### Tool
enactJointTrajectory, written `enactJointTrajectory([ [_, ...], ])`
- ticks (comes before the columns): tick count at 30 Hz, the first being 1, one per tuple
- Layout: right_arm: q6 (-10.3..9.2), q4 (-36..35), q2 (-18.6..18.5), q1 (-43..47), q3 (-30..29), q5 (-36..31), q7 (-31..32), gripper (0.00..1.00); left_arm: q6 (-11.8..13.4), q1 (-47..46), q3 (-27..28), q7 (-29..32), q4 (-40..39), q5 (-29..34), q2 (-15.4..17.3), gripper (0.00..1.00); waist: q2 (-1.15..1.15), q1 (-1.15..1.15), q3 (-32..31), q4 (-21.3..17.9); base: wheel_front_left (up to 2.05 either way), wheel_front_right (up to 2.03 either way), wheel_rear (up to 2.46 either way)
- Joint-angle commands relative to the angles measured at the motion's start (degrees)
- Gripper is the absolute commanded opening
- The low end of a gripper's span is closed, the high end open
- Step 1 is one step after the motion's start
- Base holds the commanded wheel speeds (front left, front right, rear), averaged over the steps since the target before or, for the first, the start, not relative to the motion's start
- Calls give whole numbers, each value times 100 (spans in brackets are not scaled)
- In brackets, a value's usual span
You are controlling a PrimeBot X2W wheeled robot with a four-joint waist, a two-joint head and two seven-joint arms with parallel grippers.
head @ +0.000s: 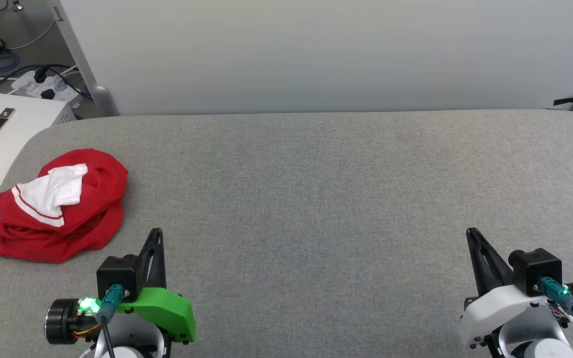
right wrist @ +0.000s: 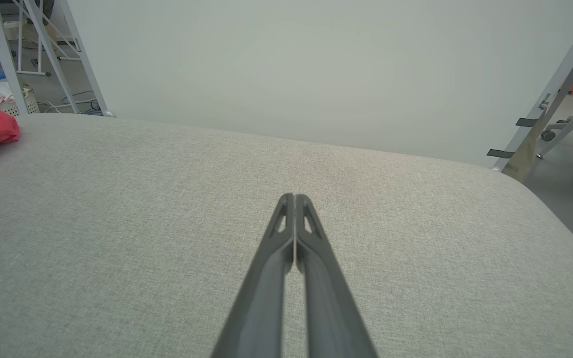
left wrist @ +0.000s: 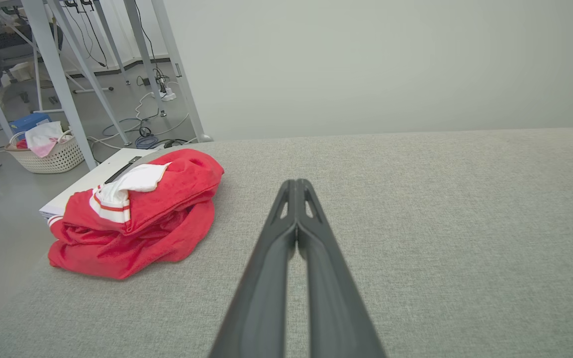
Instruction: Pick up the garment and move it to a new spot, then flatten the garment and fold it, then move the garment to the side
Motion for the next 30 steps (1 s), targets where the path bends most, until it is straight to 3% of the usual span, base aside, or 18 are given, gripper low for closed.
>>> enactJointTrajectory([
  [1, -4, 6, 4, -93, -10, -55, 16, 0, -17, -77, 6, -5, 9, 55, -24, 0, 0, 0, 0, 0, 0, 0, 0],
  [30, -4, 6, 4, -93, -10, -55, 16, 0, -17, -77, 6, -5, 9, 55, -24, 0, 0, 0, 0, 0, 0, 0, 0],
])
